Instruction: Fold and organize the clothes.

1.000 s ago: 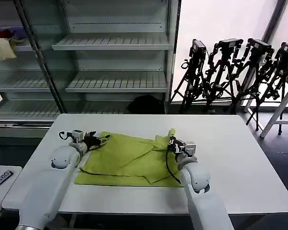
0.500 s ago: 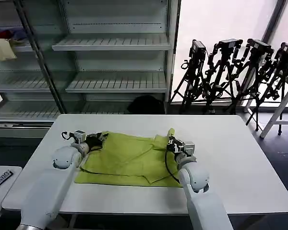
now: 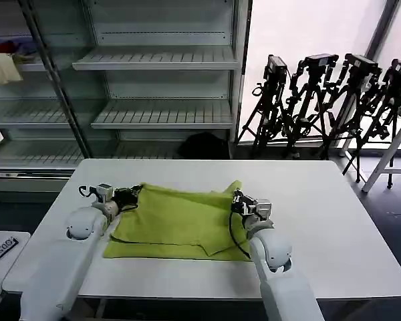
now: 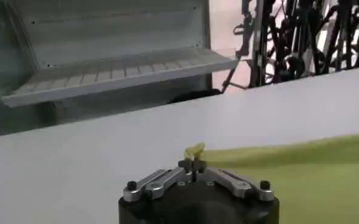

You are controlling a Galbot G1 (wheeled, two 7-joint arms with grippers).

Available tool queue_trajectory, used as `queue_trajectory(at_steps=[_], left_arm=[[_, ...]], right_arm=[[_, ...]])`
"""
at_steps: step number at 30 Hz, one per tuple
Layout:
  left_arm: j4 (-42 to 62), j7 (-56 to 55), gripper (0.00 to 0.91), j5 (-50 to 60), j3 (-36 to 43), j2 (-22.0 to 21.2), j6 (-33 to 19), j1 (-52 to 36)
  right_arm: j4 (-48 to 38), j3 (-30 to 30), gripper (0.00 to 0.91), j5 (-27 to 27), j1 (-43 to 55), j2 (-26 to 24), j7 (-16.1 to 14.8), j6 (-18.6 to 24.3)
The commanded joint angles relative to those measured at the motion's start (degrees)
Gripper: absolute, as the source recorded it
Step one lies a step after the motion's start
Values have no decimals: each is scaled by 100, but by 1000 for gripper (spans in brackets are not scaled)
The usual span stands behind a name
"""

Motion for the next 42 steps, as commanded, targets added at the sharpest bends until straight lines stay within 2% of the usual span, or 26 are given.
queue_trajectory(at_steps=[1, 11, 19, 33, 40, 41, 42], left_arm=[[-904, -133, 0, -554, -224, 130, -93, 446], [-2230, 43, 0, -778, -1067, 217, -78, 2006], [-2672, 263, 0, -607, -1517, 170, -71, 2866], [-2887, 328, 10, 59, -1593, 116, -52, 3217], [-2934, 283, 20, 329, -1531, 82, -22, 3229], [-2954, 272, 10, 369, -1528, 84, -11, 3227], [-2966, 251, 20, 407, -1522, 87, 28, 3226]], right_arm=[[244, -5, 0, 33, -117, -40, 4, -3], [837, 6, 0, 23, -865, -380, -58, -4], [1076, 51, 0, -40, -1344, -479, -99, 5], [1483, 113, 0, -65, -1731, -594, -251, 10], [1426, 96, 0, -413, -1800, -578, -265, 11], [1414, 93, 161, -451, -1802, -569, -257, 11], [1400, 91, 544, -506, -1804, -558, -237, 11]])
